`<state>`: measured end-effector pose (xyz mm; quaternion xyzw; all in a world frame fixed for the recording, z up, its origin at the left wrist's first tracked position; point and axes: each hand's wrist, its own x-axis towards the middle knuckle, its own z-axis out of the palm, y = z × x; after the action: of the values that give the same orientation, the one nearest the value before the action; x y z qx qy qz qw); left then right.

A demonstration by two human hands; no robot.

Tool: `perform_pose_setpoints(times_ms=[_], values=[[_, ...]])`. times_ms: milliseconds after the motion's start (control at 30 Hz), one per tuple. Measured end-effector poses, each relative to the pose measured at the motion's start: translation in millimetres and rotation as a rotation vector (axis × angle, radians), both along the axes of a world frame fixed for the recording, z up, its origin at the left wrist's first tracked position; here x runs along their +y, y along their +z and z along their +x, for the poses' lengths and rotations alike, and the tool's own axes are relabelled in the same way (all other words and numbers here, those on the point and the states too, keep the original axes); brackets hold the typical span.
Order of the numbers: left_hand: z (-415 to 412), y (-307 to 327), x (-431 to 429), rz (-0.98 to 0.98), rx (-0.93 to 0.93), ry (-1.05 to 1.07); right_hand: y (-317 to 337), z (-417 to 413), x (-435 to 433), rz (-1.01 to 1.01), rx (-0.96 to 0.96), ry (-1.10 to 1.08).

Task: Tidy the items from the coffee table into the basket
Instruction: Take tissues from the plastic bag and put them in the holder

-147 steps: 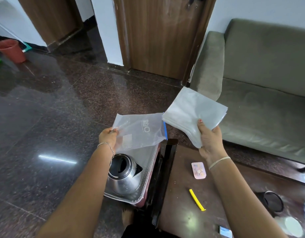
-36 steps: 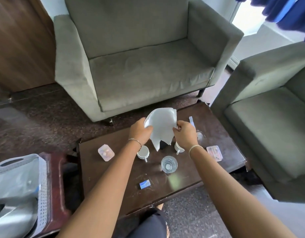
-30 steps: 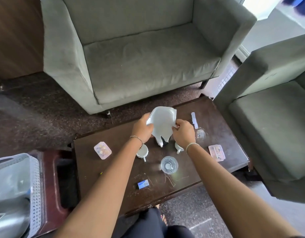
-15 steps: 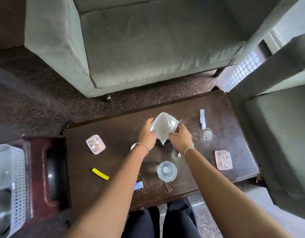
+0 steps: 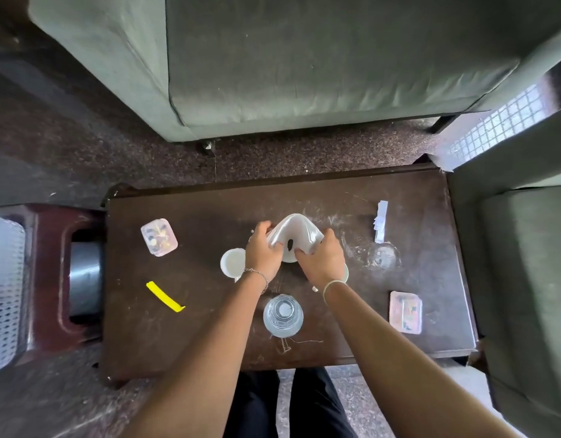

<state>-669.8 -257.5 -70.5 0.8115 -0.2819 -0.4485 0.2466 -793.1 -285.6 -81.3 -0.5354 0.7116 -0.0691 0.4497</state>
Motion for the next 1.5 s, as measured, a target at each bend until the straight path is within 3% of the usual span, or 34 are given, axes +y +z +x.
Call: perform_pose_setpoints(times_ms=[200, 567, 633, 800, 1167, 1333, 1500], values=[[1.5, -1.0, 7.1, -0.111, -0.196, 0.159, 0.4, -8.3, -5.8, -0.077, -0.028, -0.03], [-3.7, -18.7, 8.5, -0.006, -0.152, 0.193, -10.3, -9.8, -2.4, 0.001, -0.014, 0.104], [-4.2, -17.8, 8.3, 0.038, -0.092, 0.204, -14.0, -12.4, -0.9, -0.014, -0.007, 0.101], [0.6, -13.0, 7.8, 0.172, 0.262, 0.239, -23.7, -11.6, -1.4, 0.14, -0.068, 0.156], [0.5, 29.9, -13.7, 0.117, 0.262, 0.002, 18.3, -16.8, -4.5, 0.018, -0.105, -0.133], [-26.4, 54.9, -43.3, 0.041, 0.23, -0.197, 47.8, -44.4, -15.4, -0.059, -0.064, -0.322], [-70.7, 76.7, -72.5, -0.05, 0.321, -0.297, 68.5, -89.5, -39.1, -0.128, -0.018, -0.402]])
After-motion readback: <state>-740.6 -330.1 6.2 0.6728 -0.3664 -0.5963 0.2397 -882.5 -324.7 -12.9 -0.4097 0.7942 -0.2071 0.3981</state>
